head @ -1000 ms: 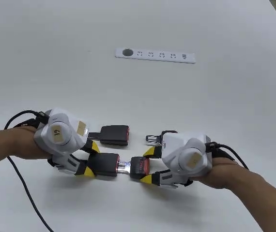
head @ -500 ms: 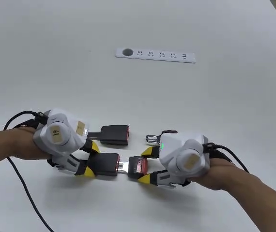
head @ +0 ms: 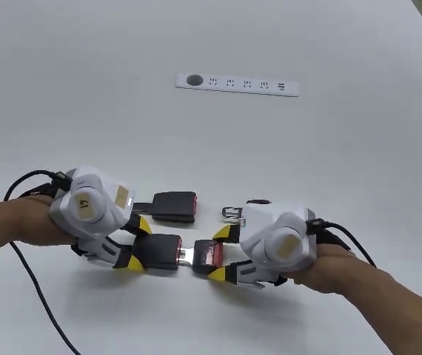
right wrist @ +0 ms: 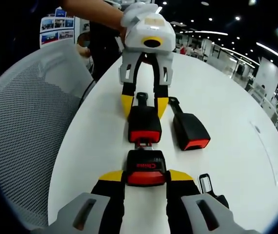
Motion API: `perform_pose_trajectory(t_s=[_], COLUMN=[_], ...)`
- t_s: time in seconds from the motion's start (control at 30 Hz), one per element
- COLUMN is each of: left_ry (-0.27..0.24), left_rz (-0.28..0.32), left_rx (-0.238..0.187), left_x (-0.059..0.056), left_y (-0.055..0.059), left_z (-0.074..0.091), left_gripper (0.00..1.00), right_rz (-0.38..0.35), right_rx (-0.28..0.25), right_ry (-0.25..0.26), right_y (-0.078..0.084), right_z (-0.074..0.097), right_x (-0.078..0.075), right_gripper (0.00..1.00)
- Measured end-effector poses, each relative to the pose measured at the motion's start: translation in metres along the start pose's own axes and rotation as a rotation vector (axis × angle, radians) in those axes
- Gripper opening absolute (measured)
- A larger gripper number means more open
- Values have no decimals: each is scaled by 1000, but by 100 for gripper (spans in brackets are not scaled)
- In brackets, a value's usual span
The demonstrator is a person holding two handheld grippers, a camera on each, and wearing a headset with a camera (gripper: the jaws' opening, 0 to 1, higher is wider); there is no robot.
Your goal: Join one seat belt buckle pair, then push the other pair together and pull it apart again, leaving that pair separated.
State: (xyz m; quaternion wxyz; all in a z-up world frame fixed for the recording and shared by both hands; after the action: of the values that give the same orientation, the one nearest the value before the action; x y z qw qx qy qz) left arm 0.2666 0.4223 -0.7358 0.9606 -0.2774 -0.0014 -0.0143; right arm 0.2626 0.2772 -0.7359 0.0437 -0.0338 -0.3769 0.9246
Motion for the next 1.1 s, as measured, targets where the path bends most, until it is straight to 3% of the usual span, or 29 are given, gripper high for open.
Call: perform_pose_trajectory(t_s=[1.1], left_ry=[-6], left_rz=[8], left_rx=[12], left_x=[0], left_y=[0], left_z=[-1], left_gripper=[31], right_rz=[-34], right_rx=[12], right_ry=[7], right_y=[-7], right_z=[-12], right_x=[3], right_gripper=[28])
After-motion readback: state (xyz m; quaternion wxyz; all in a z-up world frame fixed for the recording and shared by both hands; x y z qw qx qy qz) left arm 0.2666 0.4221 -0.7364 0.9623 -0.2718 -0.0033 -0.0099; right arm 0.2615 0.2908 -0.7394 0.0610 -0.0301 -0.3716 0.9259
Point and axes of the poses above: the centre of the closed fingertips' face, and the gripper's own axes: z roughly backward along the fingers, x roughly to its left, y roughly out of its underside, the point moved 5 cm from there along z, roughly backward along the fingers, and after that the axes turned 4 degrees about -z, right-handed, at the moved point
